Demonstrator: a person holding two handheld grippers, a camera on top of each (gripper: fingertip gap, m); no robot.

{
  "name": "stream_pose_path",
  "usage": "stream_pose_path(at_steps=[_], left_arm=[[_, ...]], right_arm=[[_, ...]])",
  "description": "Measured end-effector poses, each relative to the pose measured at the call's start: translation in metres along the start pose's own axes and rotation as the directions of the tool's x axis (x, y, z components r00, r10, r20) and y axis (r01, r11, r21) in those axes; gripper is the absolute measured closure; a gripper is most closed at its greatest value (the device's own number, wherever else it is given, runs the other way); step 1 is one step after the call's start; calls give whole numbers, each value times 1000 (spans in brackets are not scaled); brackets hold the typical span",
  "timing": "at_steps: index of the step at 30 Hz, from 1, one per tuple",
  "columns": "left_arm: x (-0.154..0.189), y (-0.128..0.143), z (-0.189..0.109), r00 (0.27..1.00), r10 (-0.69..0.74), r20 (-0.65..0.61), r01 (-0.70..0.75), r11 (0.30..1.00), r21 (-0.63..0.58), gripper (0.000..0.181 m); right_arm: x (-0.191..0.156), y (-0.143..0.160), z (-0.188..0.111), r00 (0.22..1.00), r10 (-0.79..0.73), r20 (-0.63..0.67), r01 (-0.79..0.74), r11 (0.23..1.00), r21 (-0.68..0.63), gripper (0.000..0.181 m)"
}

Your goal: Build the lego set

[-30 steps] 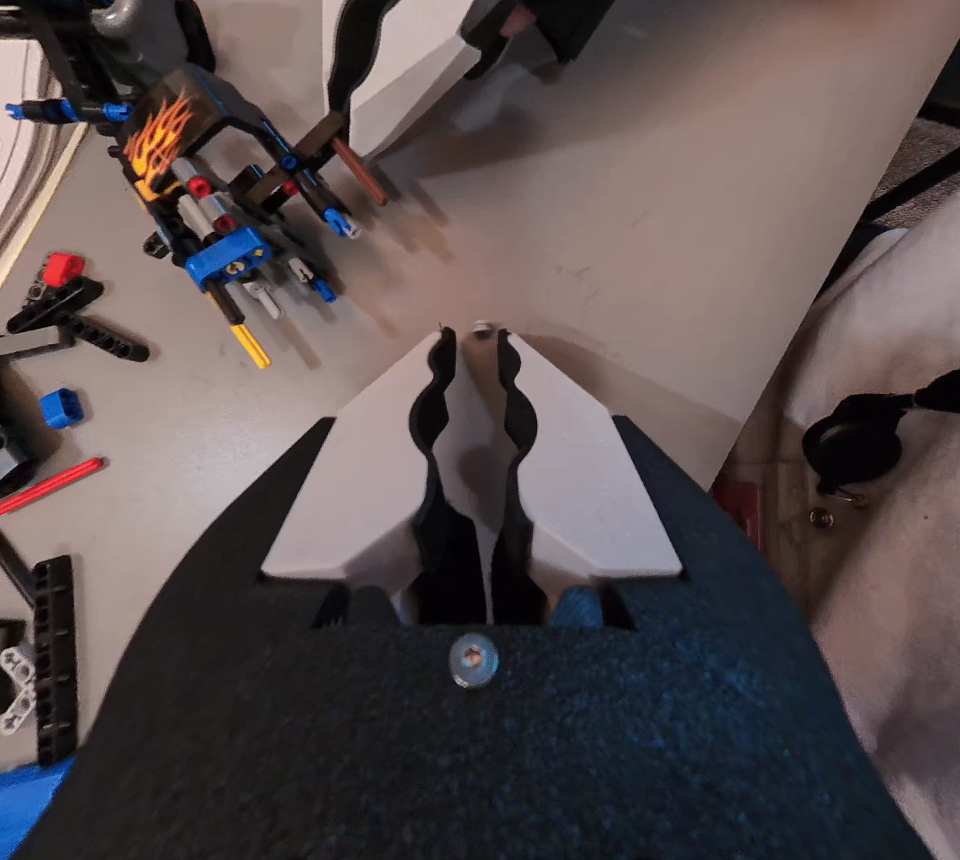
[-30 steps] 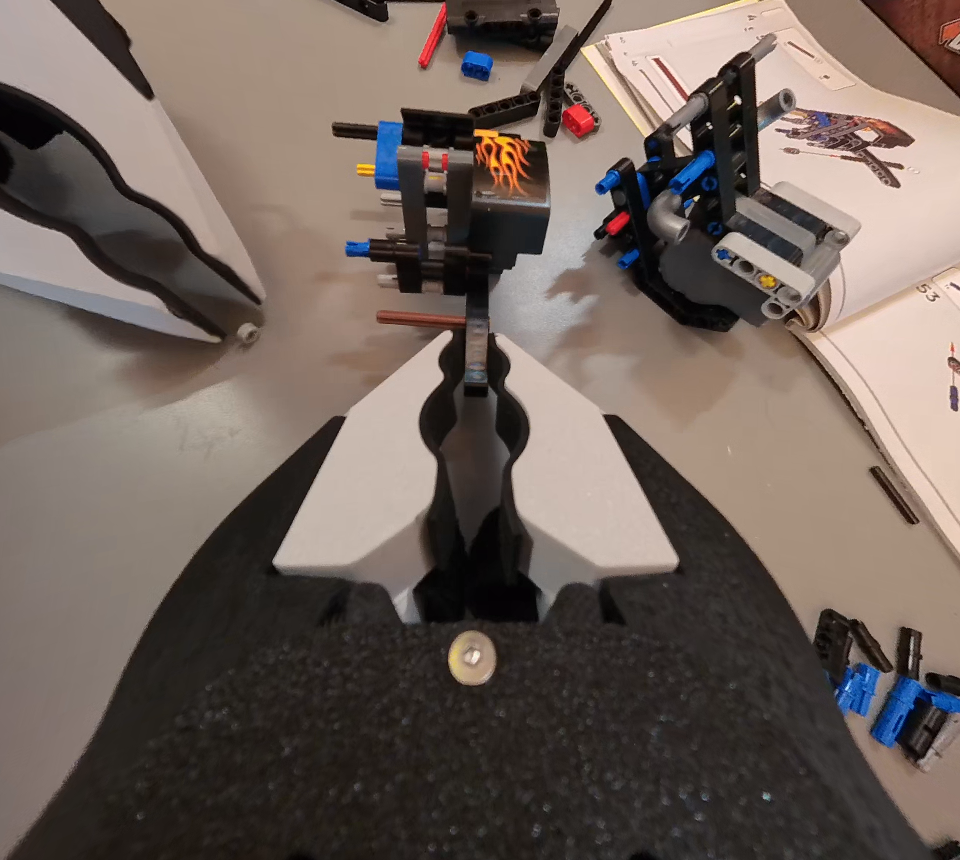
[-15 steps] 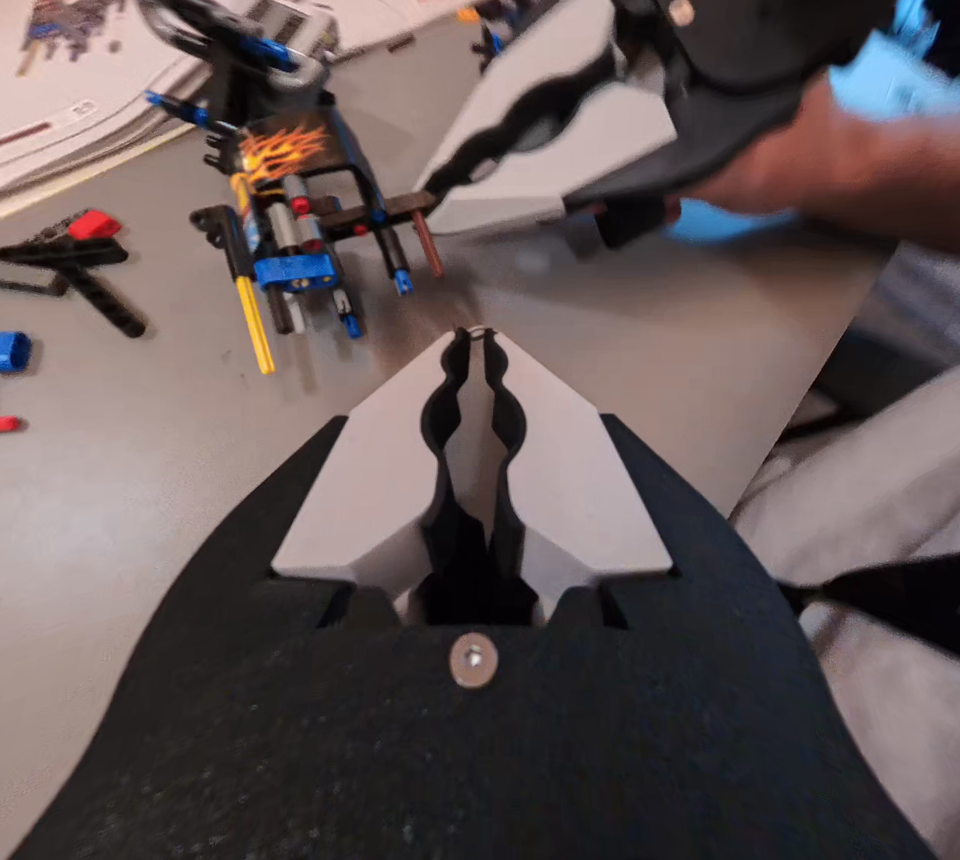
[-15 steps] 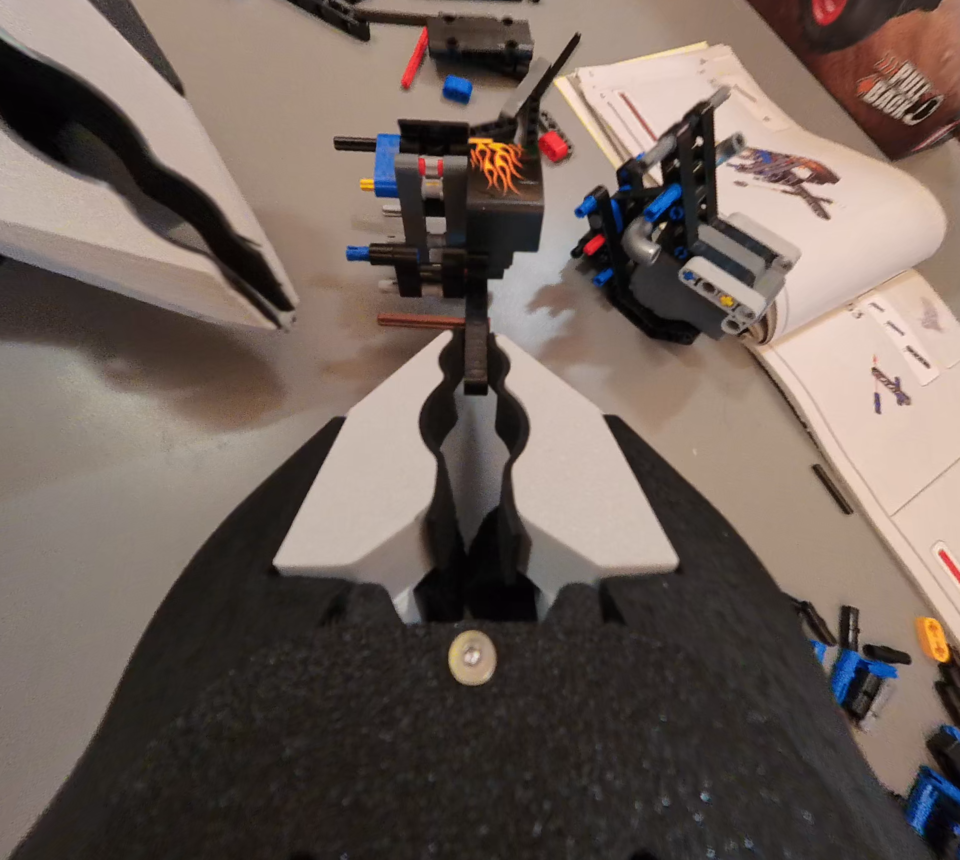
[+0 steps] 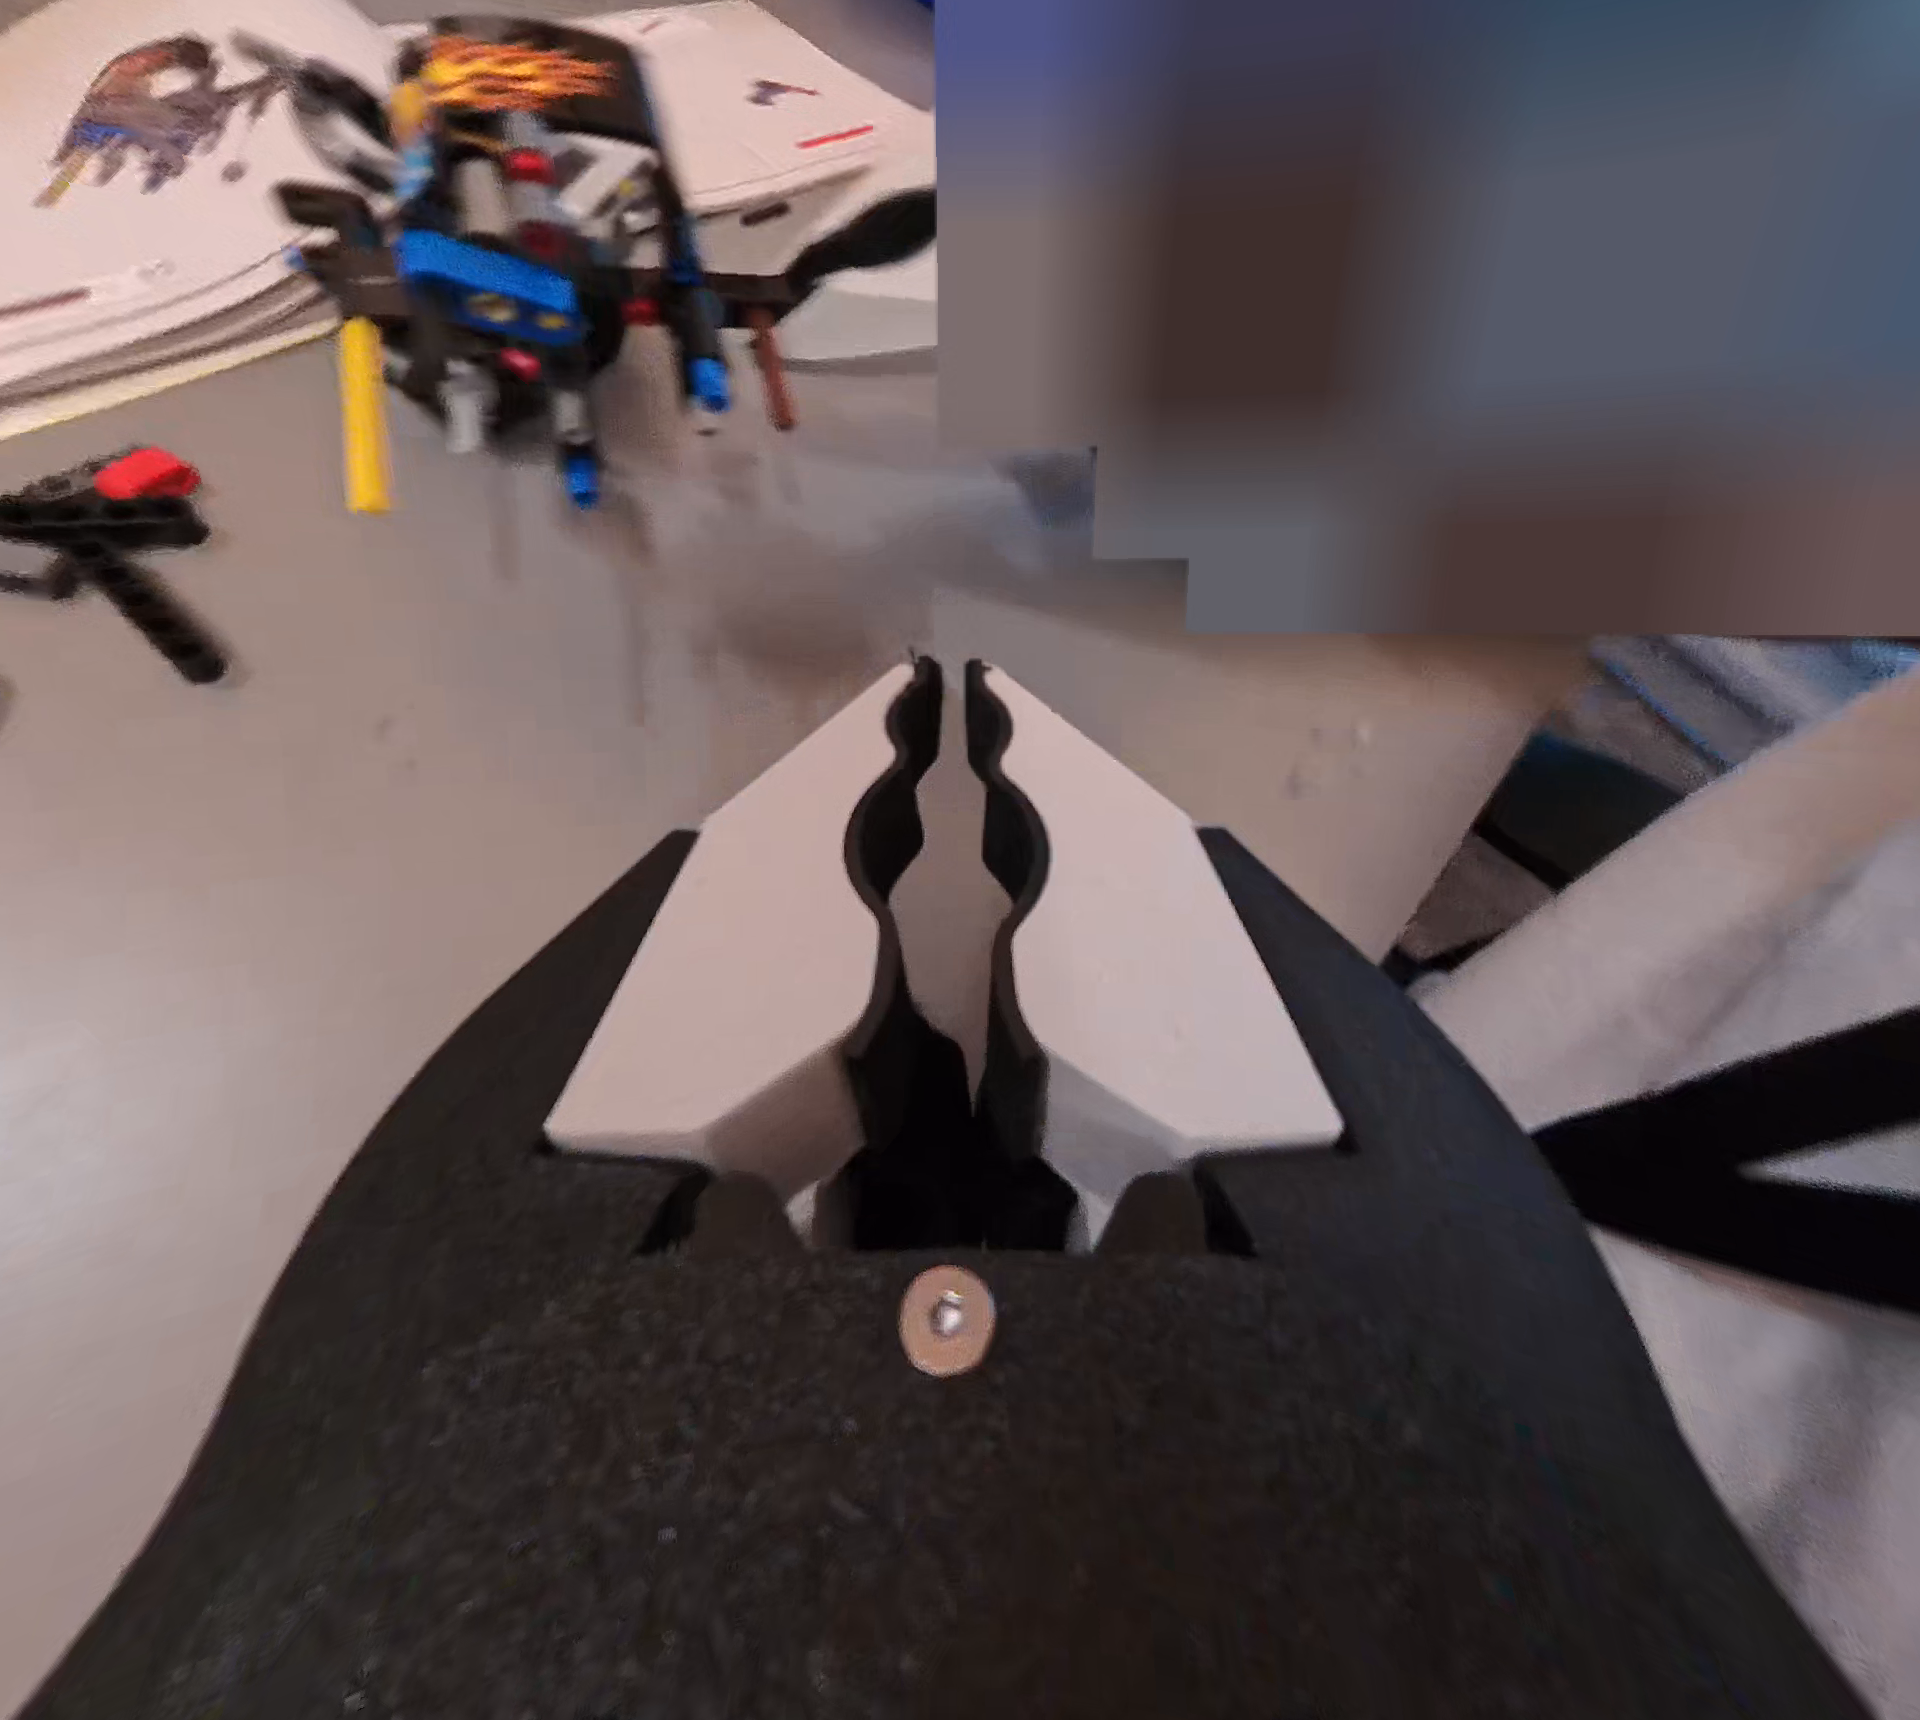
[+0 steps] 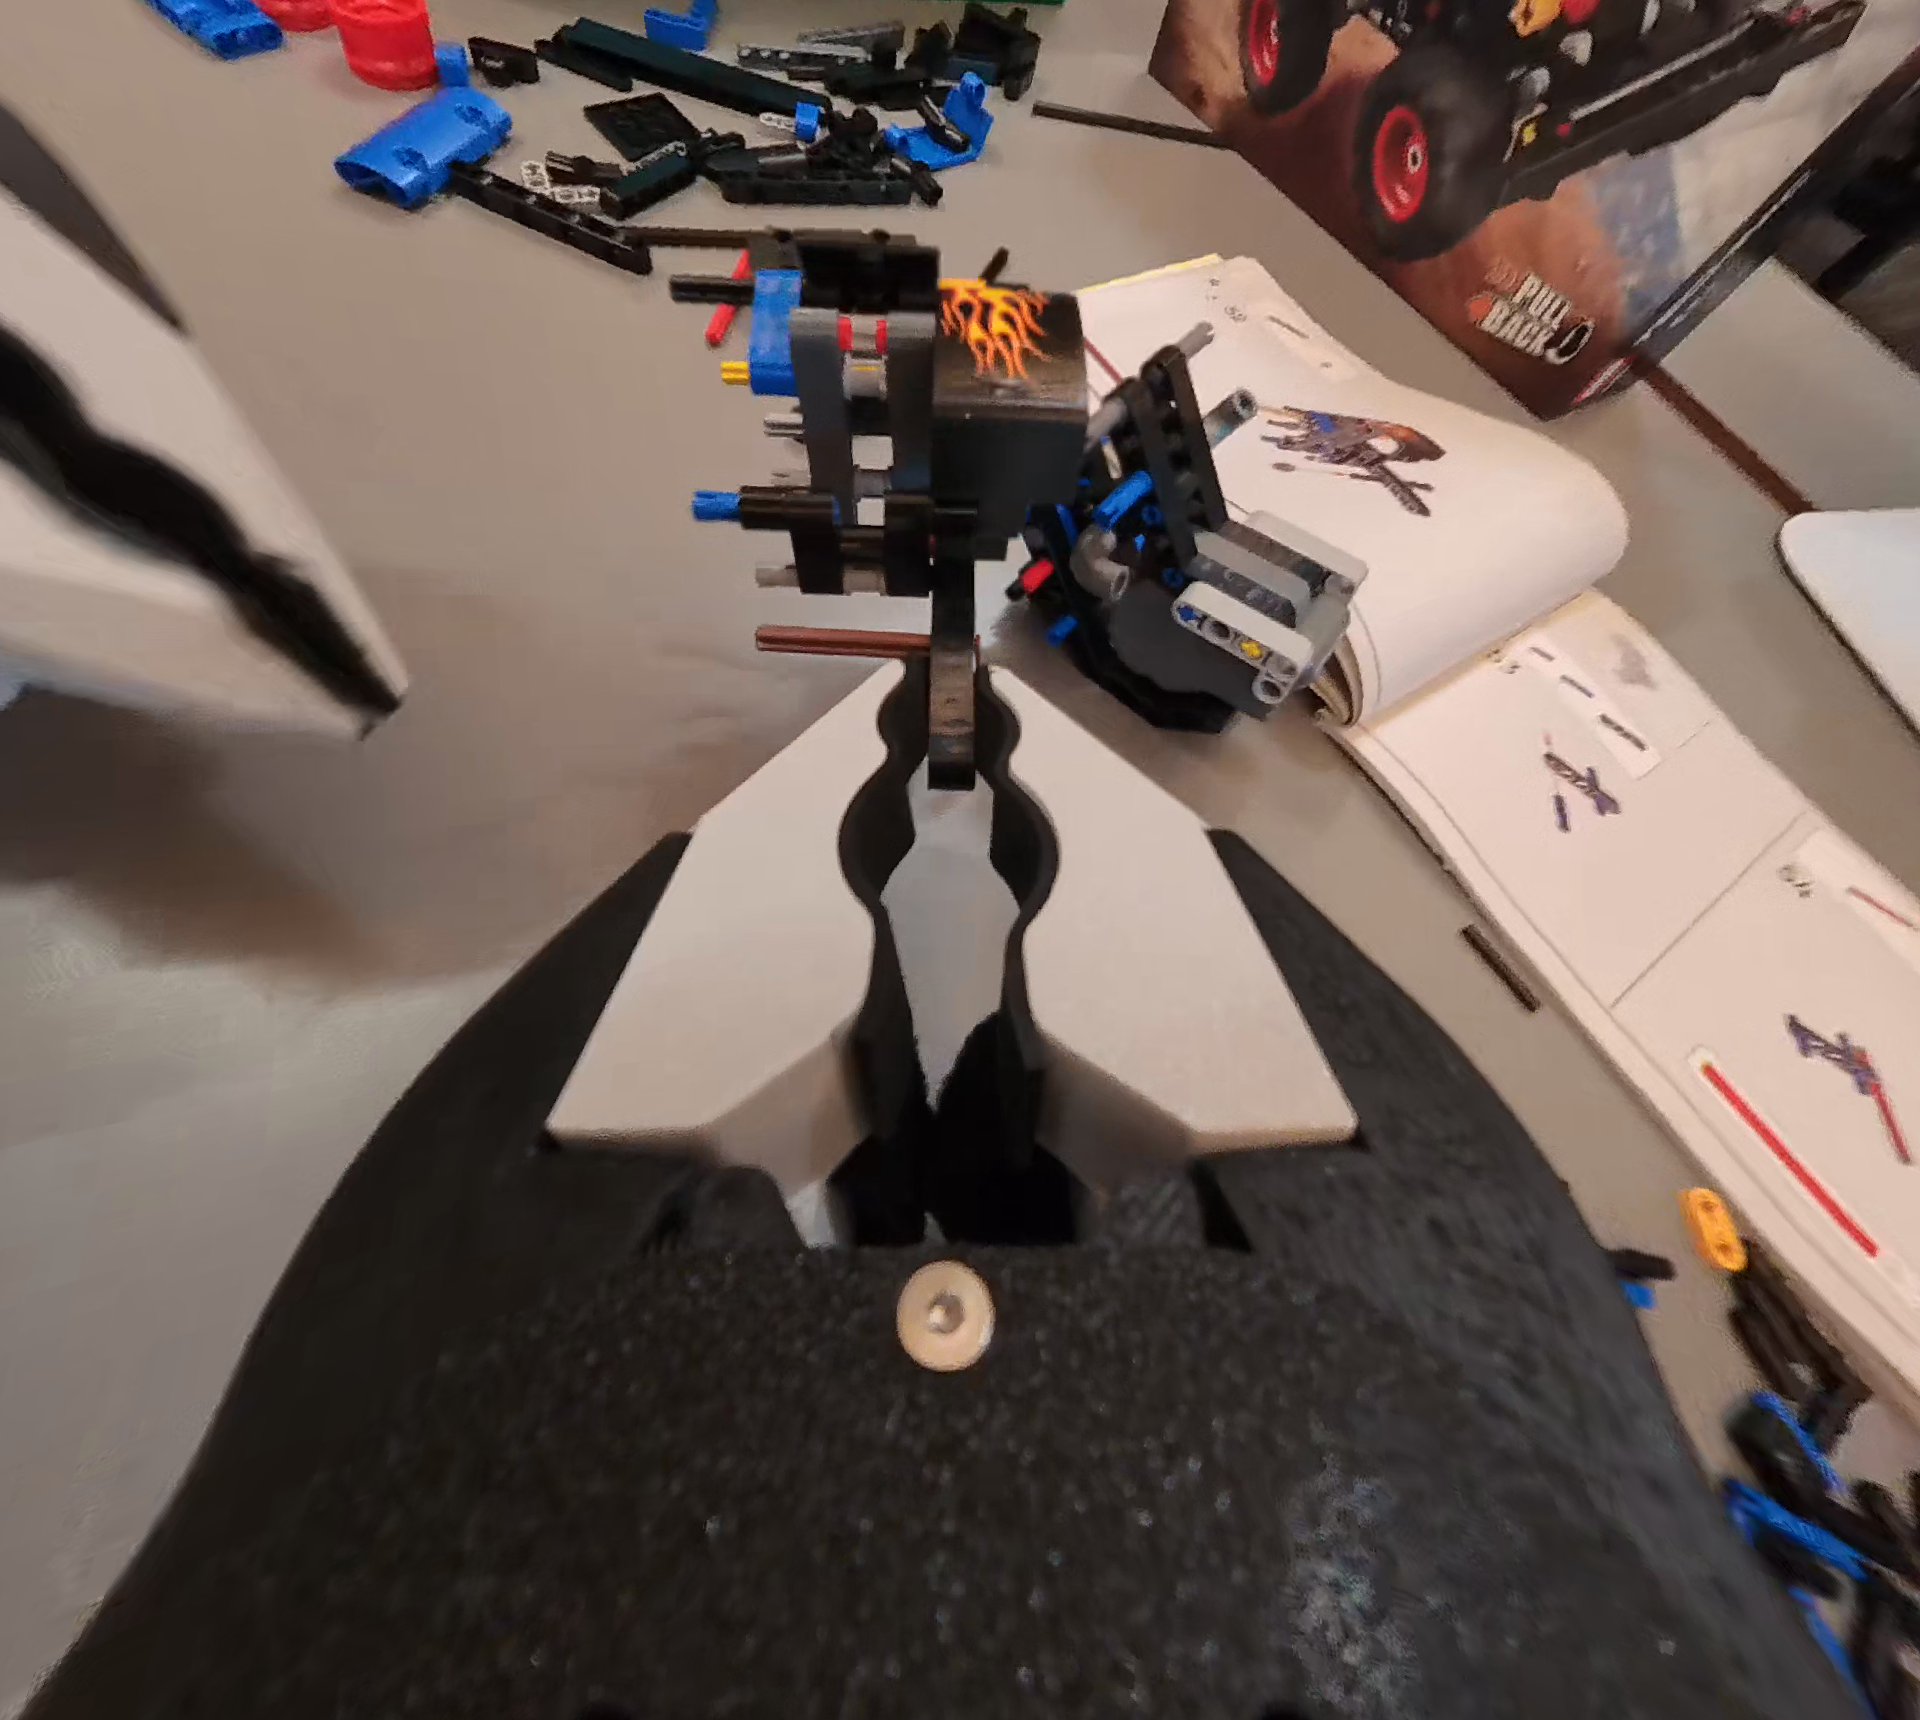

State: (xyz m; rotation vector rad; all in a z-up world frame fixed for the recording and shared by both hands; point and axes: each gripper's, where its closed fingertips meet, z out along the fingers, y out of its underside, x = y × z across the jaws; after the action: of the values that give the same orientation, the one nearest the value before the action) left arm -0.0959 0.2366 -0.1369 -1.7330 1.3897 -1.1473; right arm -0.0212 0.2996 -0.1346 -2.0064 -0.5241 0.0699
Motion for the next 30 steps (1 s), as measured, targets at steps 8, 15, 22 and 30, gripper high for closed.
stream_pose_path(at_steps=[8,15,22,30], left_arm=[[56,2,-1,915,378,-141,-377,925,41,169],[110,33,47,731,572,-373,-628,777,-38,160],[161,45,71,746,524,-411,-608,787,-101,160],[179,59,89,829,449,-332,-527,826,-199,160]], right_arm=[[32,-4,3,990,-42,-135,48,998,43,174],[49,-24,-23,978,-74,-196,104,983,149,174],[54,-29,-39,984,-35,-175,72,975,208,175],[45,-34,-46,979,-101,-176,138,968,211,175]])
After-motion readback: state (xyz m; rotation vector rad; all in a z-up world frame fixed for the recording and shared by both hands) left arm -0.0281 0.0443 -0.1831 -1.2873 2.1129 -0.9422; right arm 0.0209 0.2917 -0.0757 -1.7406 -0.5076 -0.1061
